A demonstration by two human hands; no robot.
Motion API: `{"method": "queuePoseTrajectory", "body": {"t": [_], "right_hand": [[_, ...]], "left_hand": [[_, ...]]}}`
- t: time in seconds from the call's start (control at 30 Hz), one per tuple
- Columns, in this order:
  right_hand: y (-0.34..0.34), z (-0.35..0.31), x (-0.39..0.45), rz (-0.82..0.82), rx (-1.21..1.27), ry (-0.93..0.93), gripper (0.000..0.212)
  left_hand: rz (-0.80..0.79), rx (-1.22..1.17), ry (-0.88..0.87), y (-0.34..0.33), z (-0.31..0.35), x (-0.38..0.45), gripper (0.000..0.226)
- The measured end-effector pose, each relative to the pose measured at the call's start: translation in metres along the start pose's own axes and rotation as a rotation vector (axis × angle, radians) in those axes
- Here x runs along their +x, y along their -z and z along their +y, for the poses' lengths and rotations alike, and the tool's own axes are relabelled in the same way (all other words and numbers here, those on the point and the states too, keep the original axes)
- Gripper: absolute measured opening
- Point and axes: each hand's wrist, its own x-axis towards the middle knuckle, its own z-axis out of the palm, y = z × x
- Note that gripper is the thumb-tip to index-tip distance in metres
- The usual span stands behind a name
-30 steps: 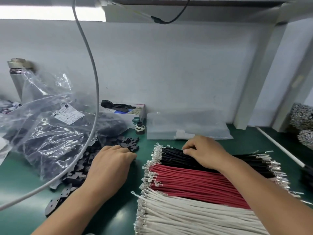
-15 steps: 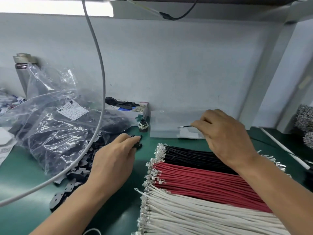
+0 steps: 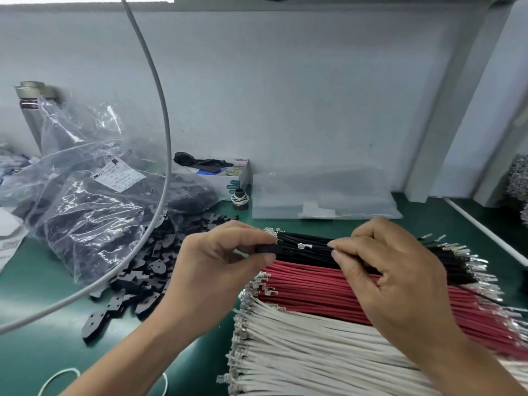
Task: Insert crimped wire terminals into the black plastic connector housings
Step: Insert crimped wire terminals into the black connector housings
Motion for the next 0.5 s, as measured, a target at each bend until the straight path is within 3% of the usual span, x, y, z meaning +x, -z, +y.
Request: {"method": "queuePoseTrajectory", "body": {"t": [0.3, 0.5], "right_hand": [[-0.001, -0.013, 0.002, -0.072, 0.114, -0.048, 0.012], [0.001, -0.016, 0.003, -0.116, 0.12, -0.053, 0.014]], "left_hand": [[-0.028, -0.164, 0.164, -0.006, 0.009, -0.006, 0.029], [-0.058, -0.184, 0.186, -0.005, 0.016, -0.005, 0.024]]}}
